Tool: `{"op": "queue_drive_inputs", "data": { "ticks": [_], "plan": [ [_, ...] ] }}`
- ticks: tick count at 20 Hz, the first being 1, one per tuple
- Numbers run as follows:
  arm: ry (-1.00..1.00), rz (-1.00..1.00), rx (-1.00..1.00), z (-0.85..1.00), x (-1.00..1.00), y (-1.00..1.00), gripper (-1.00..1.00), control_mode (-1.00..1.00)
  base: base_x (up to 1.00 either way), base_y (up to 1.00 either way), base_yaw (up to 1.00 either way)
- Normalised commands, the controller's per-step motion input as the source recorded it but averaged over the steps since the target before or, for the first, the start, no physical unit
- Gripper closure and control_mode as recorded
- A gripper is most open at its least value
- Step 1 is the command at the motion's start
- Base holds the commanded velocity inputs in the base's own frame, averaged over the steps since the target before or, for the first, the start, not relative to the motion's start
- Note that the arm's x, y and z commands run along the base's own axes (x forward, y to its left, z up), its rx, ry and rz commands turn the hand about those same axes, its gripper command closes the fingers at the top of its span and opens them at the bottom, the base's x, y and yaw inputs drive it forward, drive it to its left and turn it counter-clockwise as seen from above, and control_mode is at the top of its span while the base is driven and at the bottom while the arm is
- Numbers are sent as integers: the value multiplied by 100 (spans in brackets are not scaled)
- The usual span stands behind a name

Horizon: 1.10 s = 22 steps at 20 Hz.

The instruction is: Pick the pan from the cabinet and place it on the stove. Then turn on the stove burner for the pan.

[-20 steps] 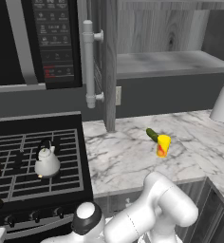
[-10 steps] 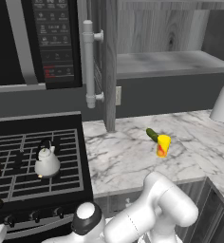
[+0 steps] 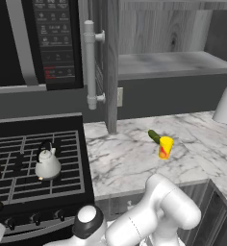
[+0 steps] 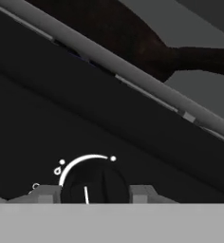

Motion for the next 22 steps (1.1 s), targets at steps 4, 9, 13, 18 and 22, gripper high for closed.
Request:
{"op": "queue_drive_inputs", "data": {
  "ticks": [4, 9, 13, 18, 22],
  "plan": [
    [0, 0, -27, 8, -8, 0, 100, -100, 0, 0, 0],
    [0, 0, -27, 7, -9, 0, 100, -100, 0, 0, 0],
    [0, 0, -28, 3, -8, 0, 100, -100, 0, 0, 0],
    [0, 0, -26, 0, -7, 1, 100, -100, 0, 0, 0],
    [1, 0, -13, 0, -1, 20, 100, -100, 0, 0, 0]
  ]
}}
